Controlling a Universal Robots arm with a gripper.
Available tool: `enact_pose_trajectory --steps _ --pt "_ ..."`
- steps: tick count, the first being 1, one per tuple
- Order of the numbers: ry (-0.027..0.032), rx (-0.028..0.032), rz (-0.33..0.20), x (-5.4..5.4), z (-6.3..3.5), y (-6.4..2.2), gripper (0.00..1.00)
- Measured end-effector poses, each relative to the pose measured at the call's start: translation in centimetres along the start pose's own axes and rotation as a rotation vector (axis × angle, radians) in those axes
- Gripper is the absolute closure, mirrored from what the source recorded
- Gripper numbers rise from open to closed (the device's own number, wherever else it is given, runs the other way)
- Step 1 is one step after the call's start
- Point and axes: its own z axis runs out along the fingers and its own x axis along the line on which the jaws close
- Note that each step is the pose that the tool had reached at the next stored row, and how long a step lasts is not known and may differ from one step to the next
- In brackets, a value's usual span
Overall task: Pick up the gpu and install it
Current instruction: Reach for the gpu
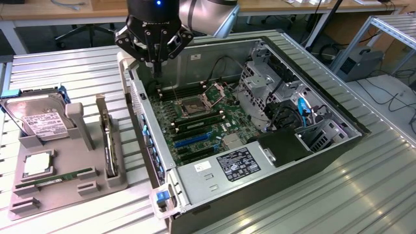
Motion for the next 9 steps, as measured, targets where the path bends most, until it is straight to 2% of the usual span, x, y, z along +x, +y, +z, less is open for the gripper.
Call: enact_pose_trajectory --steps 9 --pt "0.0000 0.0000 0.000 0.27 -0.01 -0.02 0.89"
